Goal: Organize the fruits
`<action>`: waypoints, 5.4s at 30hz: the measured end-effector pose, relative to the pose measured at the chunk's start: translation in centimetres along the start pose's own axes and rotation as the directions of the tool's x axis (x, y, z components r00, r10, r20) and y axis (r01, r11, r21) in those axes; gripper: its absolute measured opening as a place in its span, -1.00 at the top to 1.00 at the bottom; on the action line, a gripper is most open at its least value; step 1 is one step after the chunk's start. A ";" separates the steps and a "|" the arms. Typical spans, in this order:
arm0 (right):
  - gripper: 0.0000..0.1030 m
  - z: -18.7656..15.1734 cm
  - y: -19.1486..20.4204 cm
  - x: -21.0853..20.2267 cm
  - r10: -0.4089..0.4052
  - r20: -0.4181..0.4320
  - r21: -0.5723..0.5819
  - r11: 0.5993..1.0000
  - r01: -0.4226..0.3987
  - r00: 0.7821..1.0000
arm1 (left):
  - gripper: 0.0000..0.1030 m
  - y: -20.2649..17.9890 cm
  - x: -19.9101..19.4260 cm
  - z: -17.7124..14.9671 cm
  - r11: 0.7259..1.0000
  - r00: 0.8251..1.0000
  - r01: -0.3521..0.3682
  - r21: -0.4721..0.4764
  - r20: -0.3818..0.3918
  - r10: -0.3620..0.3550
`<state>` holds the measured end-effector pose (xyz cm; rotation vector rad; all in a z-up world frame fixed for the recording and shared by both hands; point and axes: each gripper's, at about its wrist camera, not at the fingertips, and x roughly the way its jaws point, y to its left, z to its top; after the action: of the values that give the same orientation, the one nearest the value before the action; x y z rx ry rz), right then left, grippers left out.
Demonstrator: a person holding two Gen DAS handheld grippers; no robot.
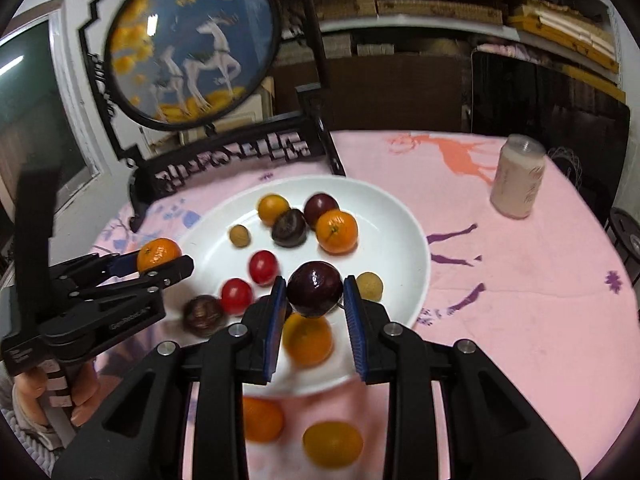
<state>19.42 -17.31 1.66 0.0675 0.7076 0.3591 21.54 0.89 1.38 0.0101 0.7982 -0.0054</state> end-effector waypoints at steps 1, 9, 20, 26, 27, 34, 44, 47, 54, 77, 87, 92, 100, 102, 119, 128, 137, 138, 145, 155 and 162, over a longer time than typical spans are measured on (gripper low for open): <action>0.42 0.0 -0.3 0.9 -0.006 -0.012 0.005 1.000 0.006 1.000 | 0.10 0.0 0.5 0.0 1.000 1.000 0.006 0.000 -0.007 -0.006; -0.03 -0.5 -1.1 1.8 -0.016 -0.023 -0.018 1.000 0.016 1.000 | -0.30 -0.6 0.1 -0.2 0.999 0.999 -0.002 0.046 0.035 0.000; -0.09 -1.2 -1.6 -2.8 0.017 0.030 0.051 0.999 -0.018 0.999 | -0.50 0.0 -3.3 -2.1 0.999 0.997 -0.019 0.028 0.076 0.017; -0.09 -2.6 -1.3 -4.2 0.025 0.027 0.055 0.998 -0.027 0.999 | -0.58 -0.3 -5.8 -4.2 0.998 0.993 -0.051 0.036 0.113 0.046; -0.09 -2.8 -1.2 -4.3 0.026 0.024 0.053 0.998 -0.028 0.999 | -0.61 -0.3 -6.0 -4.6 0.998 0.992 -0.057 0.037 0.117 0.052; -0.12 -4.9 -0.8 -5.5 0.023 0.012 0.041 0.999 -0.023 1.000 | -0.74 -0.7 -7.9 -6.9 0.993 0.984 -0.105 0.047 0.146 0.097; -0.13 -7.3 -0.5 -4.5 -0.005 -0.062 0.013 1.000 0.006 0.998 | -0.85 -0.5 -8.8 -8.1 0.993 0.984 -0.112 0.037 0.146 0.106; -0.13 -7.6 -0.5 -4.0 -0.002 -0.081 0.011 1.000 0.003 0.997 | -0.86 -0.5 -8.7 -8.2 0.993 0.984 -0.112 0.037 0.140 0.106; -0.13 -8.3 -0.6 -2.6 -0.007 -0.134 0.007 1.000 0.008 0.991 | -0.87 -0.5 -8.4 -8.2 0.993 0.987 -0.110 0.043 0.124 0.104; 0.29 -6.6 -3.1 -5.6 -0.017 -0.063 0.068 0.997 0.022 0.998 | -0.87 -6.1 -7.9 -10.0 0.971 0.992 0.071 0.229 0.082 -0.092; 0.29 -5.9 -4.9 -6.6 0.001 -0.032 0.142 0.990 0.004 0.999 | -0.67 -10.2 -4.6 -9.3 0.961 0.992 0.121 0.248 -0.003 -0.124; 0.29 -5.9 -5.4 -6.5 0.005 -0.036 0.157 0.988 0.001 0.999 | 0.02 -10.5 -2.1 -8.8 0.965 0.990 0.132 0.229 -0.080 -0.117; 0.29 -6.5 -5.1 -5.5 0.009 -0.070 0.143 0.990 0.001 0.998 | 0.28 -9.2 -3.1 -9.3 0.970 0.990 0.139 0.201 -0.055 -0.130; 0.29 -6.9 -4.7 -4.8 0.014 -0.097 0.134 0.991 -0.001 0.995 | 0.28 -8.4 -4.1 -9.9 0.973 0.993 0.117 0.201 -0.046 -0.110; 0.29 -6.3 -1.0 -9.2 0.058 0.006 0.052 0.997 -0.058 0.998 | 0.27 0.6 -9.8 -5.2 1.000 0.996 0.010 0.024 0.084 -0.012; 0.29 1.0 -0.4 -4.2 0.065 0.038 0.081 0.994 -0.068 0.997 | 0.26 -0.3 -5.3 0.9 0.999 0.995 0.035 -0.020 0.094 -0.033; 0.28 2.3 3.1 3.6 0.091 -0.055 -0.012 0.996 -0.092 0.994 | 0.24 0.7 1.5 0.3 0.999 0.999 0.032 -0.033 -0.024 -0.032; 0.28 2.2 3.1 4.1 0.083 -0.060 -0.012 0.996 -0.084 0.995 | 0.11 0.8 1.6 0.3 0.999 0.999 0.036 -0.035 -0.022 -0.037; 0.27 2.3 2.5 2.9 0.110 -0.037 -0.003 0.994 -0.110 0.993 | -0.36 0.3 0.5 0.2 1.000 1.000 0.013 -0.011 0.022 -0.013; 0.25 1.2 1.5 2.5 0.250 -0.148 0.107 0.966 -0.235 0.957 | -0.50 2.6 -1.6 -1.3 0.997 0.999 -0.016 -0.079 0.035 0.019; 0.24 0.6 0.1 1.8 0.111 -0.103 0.099 0.990 -0.101 0.988 | -0.73 1.1 -3.6 -3.0 0.997 0.994 -0.079 -0.011 0.078 0.079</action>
<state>21.03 -16.59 1.00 0.1756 0.8304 0.4341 16.90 2.01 1.90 0.0342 0.7186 0.0718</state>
